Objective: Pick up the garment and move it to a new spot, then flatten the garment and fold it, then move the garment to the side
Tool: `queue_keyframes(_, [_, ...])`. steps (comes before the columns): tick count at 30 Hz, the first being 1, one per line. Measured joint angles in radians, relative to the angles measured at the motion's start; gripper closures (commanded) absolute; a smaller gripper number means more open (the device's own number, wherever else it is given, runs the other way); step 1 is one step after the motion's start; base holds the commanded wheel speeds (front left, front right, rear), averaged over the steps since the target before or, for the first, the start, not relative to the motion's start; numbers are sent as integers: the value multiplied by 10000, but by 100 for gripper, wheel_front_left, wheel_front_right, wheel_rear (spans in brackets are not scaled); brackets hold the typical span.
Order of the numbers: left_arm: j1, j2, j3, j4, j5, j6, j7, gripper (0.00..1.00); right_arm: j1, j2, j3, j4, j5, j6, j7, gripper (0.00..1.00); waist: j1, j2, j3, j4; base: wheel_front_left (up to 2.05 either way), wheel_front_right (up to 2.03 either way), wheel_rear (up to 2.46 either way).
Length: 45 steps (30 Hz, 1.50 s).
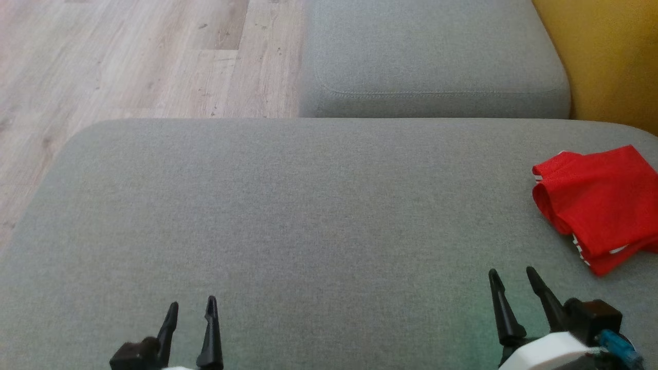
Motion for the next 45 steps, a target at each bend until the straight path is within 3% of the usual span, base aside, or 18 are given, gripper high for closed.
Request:
queue_keyframes(1, [0,0,0,-2,0,0,0,0,0,0,-4,0,0,0,-2,0,0,0,4,-3,0,0,0])
queue_keyframes(2, [0,0,-2,-12,0,0,0,100,-1,0,-6,0,0,0,-2,100,0,0,7,-5,0,0,0])
queue_keyframes(9, [469,-293,-105,840,-35,-31,40,100,314,2,79,1039,77,0,17,100,0,0,23,-23,0,0,0])
queue_keyframes(45, [116,-1049,1584,988,-2646,-1195,880,100,-232,-2,-261,1104,4265,0,374,100,0,-1,292,-269,0,0,0])
